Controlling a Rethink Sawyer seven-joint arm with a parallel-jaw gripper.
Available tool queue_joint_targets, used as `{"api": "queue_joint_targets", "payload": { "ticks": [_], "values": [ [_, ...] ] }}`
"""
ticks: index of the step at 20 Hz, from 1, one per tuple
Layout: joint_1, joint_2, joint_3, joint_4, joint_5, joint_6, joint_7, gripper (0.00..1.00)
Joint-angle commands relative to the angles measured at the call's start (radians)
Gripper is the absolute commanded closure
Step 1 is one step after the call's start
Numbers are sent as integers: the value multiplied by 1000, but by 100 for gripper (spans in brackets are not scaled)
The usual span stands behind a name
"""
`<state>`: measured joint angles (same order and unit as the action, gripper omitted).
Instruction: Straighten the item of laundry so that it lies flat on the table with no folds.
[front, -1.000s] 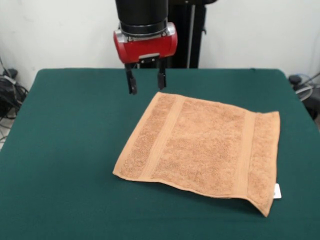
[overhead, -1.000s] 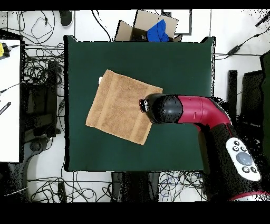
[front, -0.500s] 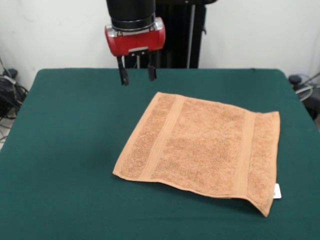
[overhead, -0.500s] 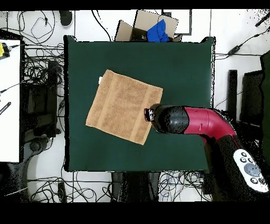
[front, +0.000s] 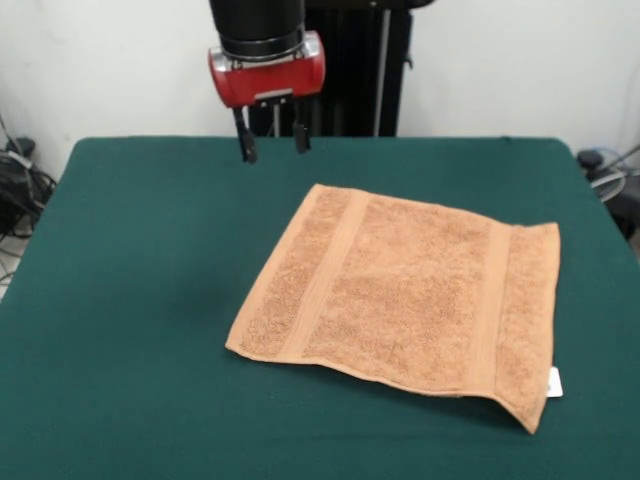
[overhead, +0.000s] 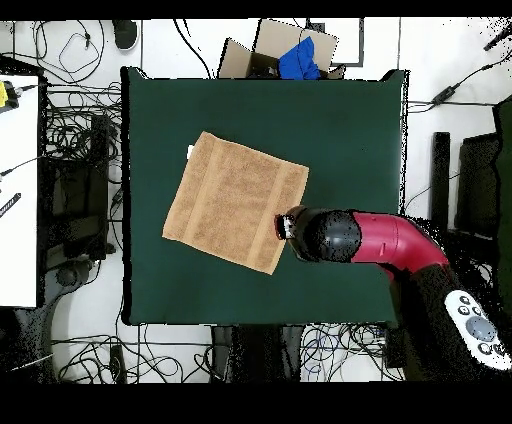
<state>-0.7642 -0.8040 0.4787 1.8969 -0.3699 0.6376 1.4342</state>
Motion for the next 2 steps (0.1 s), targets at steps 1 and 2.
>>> {"api": "queue_joint_targets", "payload": {
  "ticks": [1,2],
  "values": [
    [15,-5,6,54,-12,-64,75,0],
    [18,-5,3,52,-15,-58,74,0]
  ]
}}
